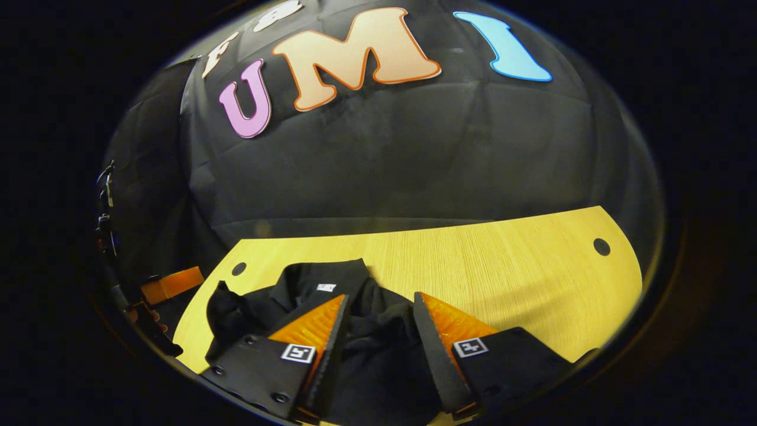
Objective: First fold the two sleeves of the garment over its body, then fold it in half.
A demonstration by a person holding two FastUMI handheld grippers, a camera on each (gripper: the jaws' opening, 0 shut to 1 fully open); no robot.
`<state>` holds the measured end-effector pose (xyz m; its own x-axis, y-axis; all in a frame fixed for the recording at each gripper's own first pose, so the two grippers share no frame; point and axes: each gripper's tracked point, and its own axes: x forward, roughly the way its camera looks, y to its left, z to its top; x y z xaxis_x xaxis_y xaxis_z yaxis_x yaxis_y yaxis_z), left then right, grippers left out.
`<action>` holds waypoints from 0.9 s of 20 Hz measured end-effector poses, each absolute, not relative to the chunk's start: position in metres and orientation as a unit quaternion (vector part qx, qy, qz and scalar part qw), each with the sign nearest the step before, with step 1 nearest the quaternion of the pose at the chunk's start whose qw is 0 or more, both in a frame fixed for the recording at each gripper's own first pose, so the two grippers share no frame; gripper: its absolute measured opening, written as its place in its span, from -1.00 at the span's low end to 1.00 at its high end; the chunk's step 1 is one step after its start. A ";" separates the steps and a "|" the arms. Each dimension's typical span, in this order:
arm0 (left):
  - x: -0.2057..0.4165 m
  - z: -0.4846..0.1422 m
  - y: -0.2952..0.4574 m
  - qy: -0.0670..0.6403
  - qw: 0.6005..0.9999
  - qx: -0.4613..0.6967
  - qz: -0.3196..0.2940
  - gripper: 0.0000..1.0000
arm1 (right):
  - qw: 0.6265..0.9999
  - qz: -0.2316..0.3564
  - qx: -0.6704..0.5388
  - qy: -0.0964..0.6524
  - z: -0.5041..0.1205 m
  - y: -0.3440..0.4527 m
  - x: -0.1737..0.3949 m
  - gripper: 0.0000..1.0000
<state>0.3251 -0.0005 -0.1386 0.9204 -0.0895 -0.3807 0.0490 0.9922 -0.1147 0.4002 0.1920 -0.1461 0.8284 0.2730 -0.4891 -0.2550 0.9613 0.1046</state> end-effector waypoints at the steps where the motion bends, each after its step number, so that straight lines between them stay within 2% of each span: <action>1: 0.320 -0.132 0.001 0.189 0.980 -0.050 -0.035 0.70 | 0.957 0.140 0.021 0.252 -0.138 0.191 0.394 0.44; 2: 0.314 -0.125 0.003 0.183 0.981 -0.047 -0.035 0.70 | 0.959 0.140 0.024 0.245 -0.133 0.191 0.390 0.57; 3: 0.308 -0.118 0.004 0.176 0.983 -0.044 -0.036 0.71 | 0.961 0.141 0.026 0.237 -0.124 0.190 0.382 0.82; 5: 0.293 -0.103 0.007 0.161 0.986 -0.036 -0.037 0.74 | 0.965 0.137 0.029 0.222 -0.112 0.185 0.365 0.80; 6: 0.285 -0.094 0.008 0.152 0.987 -0.033 -0.039 0.74 | 0.967 0.134 0.029 0.216 -0.107 0.182 0.356 0.93; 11: 0.238 -0.057 0.009 0.119 0.991 -0.021 -0.054 0.87 | 0.978 0.119 0.027 0.169 -0.070 0.176 0.293 0.97; 12: 0.228 -0.051 0.009 0.111 0.992 -0.018 -0.058 0.88 | 0.980 0.121 0.024 0.159 -0.061 0.178 0.277 0.87; 13: 0.217 -0.042 0.011 0.099 0.993 -0.013 -0.059 0.89 | 0.981 0.125 0.021 0.146 -0.052 0.180 0.260 0.97; 18: 0.157 -0.011 0.014 0.044 0.996 -0.009 -0.076 0.87 | 0.989 0.127 0.008 0.081 -0.025 0.190 0.180 0.95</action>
<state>0.1572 0.0137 -0.0106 0.9844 -0.1526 -0.0871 0.1509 0.9882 -0.0254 0.1797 0.1901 -0.0247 0.9550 0.2515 -0.1571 -0.2489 0.9678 0.0363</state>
